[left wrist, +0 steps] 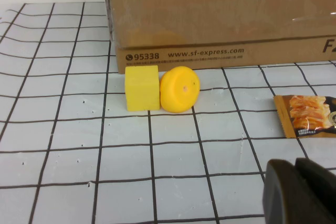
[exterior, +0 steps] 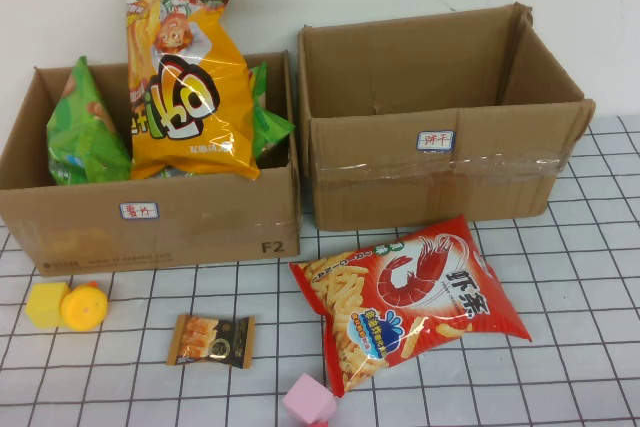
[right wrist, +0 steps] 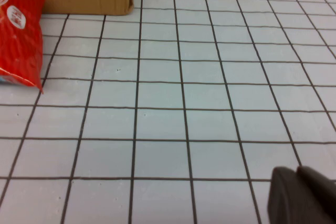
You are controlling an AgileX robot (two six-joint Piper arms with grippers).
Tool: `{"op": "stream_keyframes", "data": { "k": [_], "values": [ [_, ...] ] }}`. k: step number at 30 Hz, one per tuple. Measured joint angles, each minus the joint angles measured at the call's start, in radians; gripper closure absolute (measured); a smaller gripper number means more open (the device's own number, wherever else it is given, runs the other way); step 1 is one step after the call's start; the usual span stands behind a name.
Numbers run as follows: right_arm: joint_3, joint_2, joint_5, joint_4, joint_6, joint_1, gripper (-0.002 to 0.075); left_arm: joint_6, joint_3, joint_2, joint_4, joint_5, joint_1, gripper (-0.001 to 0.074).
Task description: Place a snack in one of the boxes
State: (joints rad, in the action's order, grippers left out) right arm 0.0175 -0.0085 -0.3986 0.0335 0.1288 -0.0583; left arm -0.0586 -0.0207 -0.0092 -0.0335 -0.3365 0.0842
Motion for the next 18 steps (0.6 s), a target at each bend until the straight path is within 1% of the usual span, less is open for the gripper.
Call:
{"op": "stream_keyframes", "data": {
  "k": [18],
  "values": [
    [0.0, 0.0, 0.002, -0.011, 0.0, 0.0, 0.0727, -0.003, 0.0, 0.0, 0.002, 0.0, 0.0, 0.0736]
  ]
}}
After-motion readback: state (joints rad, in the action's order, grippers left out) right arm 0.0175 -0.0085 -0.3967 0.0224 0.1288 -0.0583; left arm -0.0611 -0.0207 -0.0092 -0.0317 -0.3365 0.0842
